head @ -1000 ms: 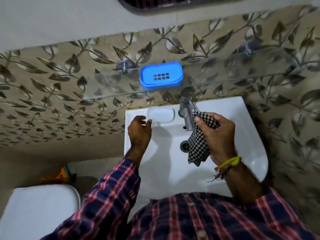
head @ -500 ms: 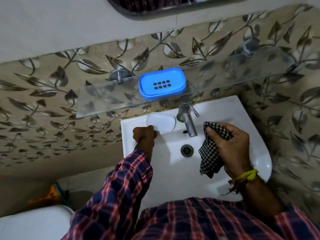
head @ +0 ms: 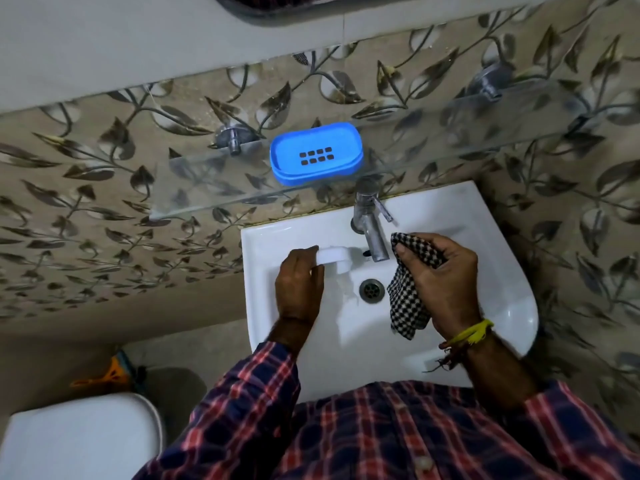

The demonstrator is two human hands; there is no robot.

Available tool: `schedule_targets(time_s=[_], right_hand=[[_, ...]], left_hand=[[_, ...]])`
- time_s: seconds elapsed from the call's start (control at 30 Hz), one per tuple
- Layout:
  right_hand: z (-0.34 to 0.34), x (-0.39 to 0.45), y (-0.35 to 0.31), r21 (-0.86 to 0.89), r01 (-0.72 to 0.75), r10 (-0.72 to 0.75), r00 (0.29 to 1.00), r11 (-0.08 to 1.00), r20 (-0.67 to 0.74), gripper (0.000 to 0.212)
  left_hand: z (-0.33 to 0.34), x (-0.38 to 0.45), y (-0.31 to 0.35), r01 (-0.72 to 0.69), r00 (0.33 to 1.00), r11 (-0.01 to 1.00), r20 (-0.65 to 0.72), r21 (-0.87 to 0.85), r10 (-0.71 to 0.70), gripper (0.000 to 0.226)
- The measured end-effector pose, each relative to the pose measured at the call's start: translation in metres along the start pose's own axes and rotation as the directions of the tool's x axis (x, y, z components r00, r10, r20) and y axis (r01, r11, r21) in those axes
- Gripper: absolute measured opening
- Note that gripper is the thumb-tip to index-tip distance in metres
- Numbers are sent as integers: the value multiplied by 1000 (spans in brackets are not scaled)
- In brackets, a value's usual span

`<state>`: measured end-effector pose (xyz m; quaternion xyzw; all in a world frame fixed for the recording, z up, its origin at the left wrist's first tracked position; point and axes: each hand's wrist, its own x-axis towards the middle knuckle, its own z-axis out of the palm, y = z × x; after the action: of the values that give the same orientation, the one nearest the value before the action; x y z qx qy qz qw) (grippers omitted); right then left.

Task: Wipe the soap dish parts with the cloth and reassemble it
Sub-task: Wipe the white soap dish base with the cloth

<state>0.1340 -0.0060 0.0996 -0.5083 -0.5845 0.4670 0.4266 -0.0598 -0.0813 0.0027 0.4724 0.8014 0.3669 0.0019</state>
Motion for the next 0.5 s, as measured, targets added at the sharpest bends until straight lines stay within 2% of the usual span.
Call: schedule_targets(time_s=[0.07,0.13,0.2,0.23,0.3,0.4,0.5], right_hand=[[-3,0,1,-51,45,-44,999,998,26,15],[-6,0,2,-128,62,-51,995,990,84,12],[-4,1,7,-231,72,-33,985,970,171,11],[-1,1,10,-272,87,-28,977,958,213,11],[7,-1,13,-278,105,-26,961,955,276,14],[12,2,11,-216,98,-34,959,971,281,15],[10,13,6,-53,-50,63,960,997,272,13]], left_hand=[[-7,-4,6,-35,998,997,-55,66,39,25],[-19,-2,21,84,990,996,-112,17,-81,22],[-29,3,41,227,967,972,-104,-66,-233,19],[-32,4,51,256,961,962,-81,-91,-263,16],[-36,2,72,281,957,943,-21,-180,-289,11],[-39,-4,98,317,948,864,98,-392,-303,16],[-41,-10,115,410,907,633,365,-657,-210,35]])
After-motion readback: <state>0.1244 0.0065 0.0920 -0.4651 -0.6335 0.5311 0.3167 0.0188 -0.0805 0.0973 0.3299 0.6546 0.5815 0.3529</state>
